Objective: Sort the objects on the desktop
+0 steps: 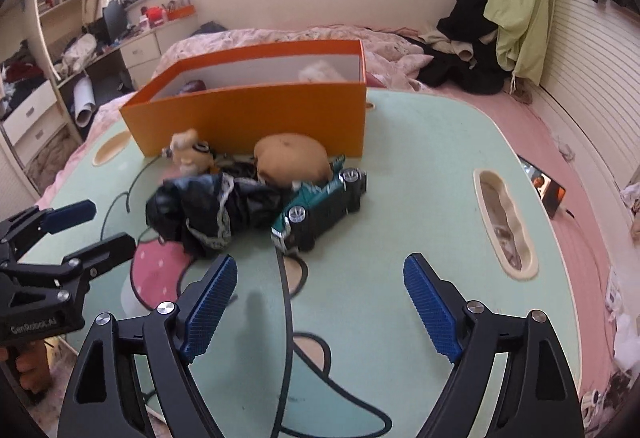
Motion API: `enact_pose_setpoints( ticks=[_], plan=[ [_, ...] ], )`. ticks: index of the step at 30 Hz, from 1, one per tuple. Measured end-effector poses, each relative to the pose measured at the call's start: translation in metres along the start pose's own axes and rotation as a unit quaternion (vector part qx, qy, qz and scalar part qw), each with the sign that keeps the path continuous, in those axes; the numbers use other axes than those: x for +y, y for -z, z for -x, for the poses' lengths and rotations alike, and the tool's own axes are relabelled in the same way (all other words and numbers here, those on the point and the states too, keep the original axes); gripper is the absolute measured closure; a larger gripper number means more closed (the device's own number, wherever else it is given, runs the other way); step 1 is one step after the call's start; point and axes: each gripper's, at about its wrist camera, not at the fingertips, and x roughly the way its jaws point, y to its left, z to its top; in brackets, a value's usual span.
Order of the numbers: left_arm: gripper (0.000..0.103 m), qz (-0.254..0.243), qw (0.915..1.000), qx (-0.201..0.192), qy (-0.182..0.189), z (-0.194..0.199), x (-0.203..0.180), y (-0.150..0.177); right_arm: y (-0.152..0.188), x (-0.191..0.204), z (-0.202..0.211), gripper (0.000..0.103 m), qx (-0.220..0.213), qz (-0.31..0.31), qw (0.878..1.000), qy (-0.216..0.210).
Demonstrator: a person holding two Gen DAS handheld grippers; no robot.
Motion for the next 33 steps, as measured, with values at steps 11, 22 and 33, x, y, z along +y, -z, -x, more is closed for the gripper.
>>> enact_pose_setpoints(
  ticks=[11, 22, 33],
  plan=[
    [0.000, -0.019, 0.9996, 0.019, -0.010, -0.016, -0.007, 0.008, 0.012, 0.002, -0.009, 0.000, -0.004, 0.014, 1.000, 0.010],
    [0.000, -0.021, 0.9996, 0.016, -0.009, -0.016, -0.006, 0.009, 0.013, 0.006, -0.009, 0.000, -0.006, 0.010, 1.000, 0.015],
    [0.000, -0.022, 0.9996, 0.016, -0.008, -0.016, -0.006, 0.009, 0.013, 0.006, -0.009, 0.000, -0.006, 0.008, 1.000, 0.018]
  ],
)
